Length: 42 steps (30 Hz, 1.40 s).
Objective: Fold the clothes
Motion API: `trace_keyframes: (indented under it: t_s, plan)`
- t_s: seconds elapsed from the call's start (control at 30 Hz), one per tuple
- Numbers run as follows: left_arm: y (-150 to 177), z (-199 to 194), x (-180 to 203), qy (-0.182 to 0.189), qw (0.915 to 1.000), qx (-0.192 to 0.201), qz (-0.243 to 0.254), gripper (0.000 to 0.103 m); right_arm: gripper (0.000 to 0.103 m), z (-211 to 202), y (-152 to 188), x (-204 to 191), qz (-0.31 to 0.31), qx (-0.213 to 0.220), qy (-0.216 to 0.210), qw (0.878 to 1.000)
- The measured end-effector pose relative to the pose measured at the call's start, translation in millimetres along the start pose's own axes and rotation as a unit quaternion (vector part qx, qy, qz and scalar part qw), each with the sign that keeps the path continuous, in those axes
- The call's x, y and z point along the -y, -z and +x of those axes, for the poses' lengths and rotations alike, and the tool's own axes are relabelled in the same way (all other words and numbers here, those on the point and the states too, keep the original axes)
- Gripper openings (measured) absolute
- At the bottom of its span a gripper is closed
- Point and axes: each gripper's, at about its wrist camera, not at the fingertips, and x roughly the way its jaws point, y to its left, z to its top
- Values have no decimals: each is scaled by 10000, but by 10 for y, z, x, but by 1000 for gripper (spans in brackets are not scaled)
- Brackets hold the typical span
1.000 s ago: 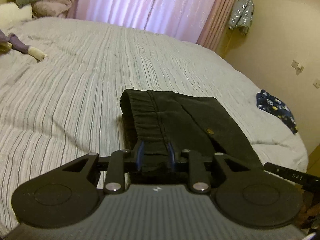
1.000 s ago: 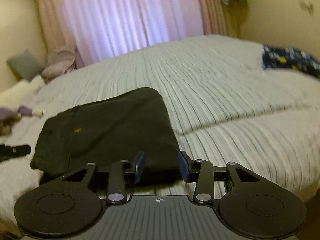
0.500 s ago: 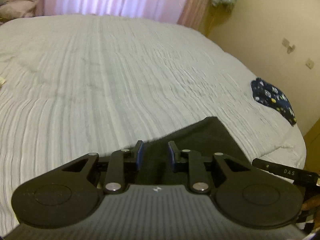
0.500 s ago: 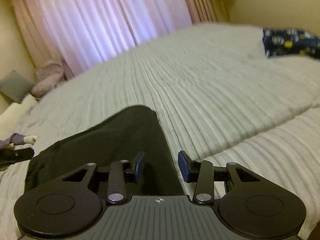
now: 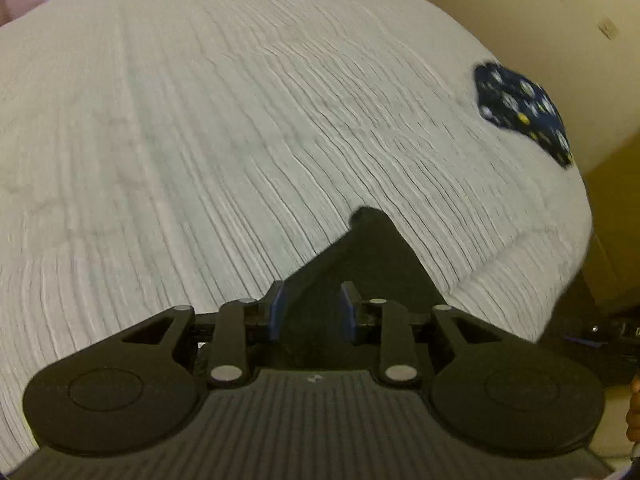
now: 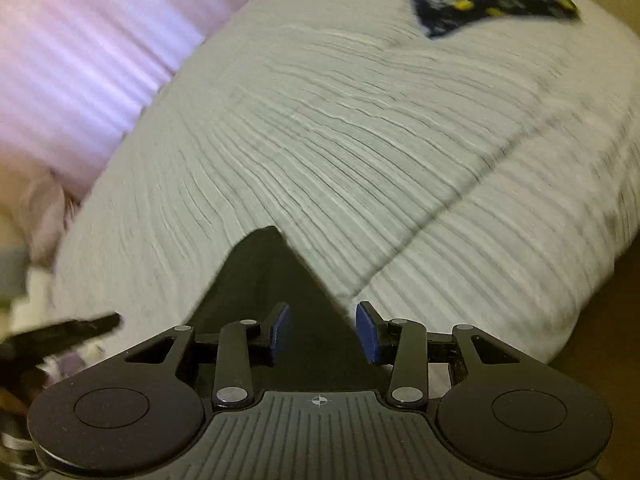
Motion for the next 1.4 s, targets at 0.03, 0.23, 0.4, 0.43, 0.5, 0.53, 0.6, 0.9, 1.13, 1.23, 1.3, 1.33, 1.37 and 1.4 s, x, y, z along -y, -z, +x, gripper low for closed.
trace_keyframes:
  t_s: [0.03, 0.23, 0.4, 0.43, 0.5, 0.53, 0.6, 0.9, 1.13, 1.23, 1.3, 1.33, 1.37, 1.4]
  plan:
    - [-19, 54, -29, 88, 9999, -73, 97, 29, 41, -36, 52, 37, 274, 20, -3, 9996]
    - [-72, 484, -271, 727, 9940, -727, 366, 31, 41, -54, 670, 246, 1800, 378, -79, 9829]
    - [-120, 776, -380, 924, 9891, -1000, 559, 38, 41, 168, 1207, 316, 2718, 701, -215, 9596]
    - [-132, 831, -397, 939, 9885, -1027, 589, 38, 41, 212, 1315, 330, 2898, 765, -242, 9537]
    - [-152, 916, -423, 1042, 9871, -1055, 603, 41, 41, 300, 1530, 358, 3256, 892, -295, 9408]
    - [-160, 963, -429, 1100, 9861, -1081, 614, 43, 41, 345, 1638, 371, 3433, 954, -322, 9338]
    - [-161, 1070, -427, 1184, 9834, -1183, 694, 43, 41, 435, 1784, 405, 3732, 1109, -398, 9202]
    - [-132, 1284, -588, 1631, 9715, -1333, 1090, 28, 41, 792, 1989, 476, 4150, 1576, -964, 8909]
    - [-210, 1104, -859, 2329, 9619, -960, 1064, 2, 16, 945, 1963, 218, 3309, 1761, -634, 9249]
    - [-192, 1077, -921, 2389, 9604, -803, 1189, 2, 13, 887, 1983, 57, 2766, 1959, -530, 9393]
    - [-124, 1198, -954, 2339, 9602, -859, 1265, 4, 13, 945, 2010, 18, 2621, 1907, -340, 9454]
    - [-100, 1260, -954, 2306, 9610, -868, 1258, 4, 13, 1003, 2024, 33, 2659, 1859, -233, 9456]
    - [-76, 1321, -953, 2272, 9618, -875, 1252, 4, 13, 1047, 2031, 52, 2715, 1821, -191, 9449]
    - [-57, 1363, -935, 2213, 9631, -846, 1280, 4, 13, 1060, 2013, 37, 2651, 1803, -120, 9471]
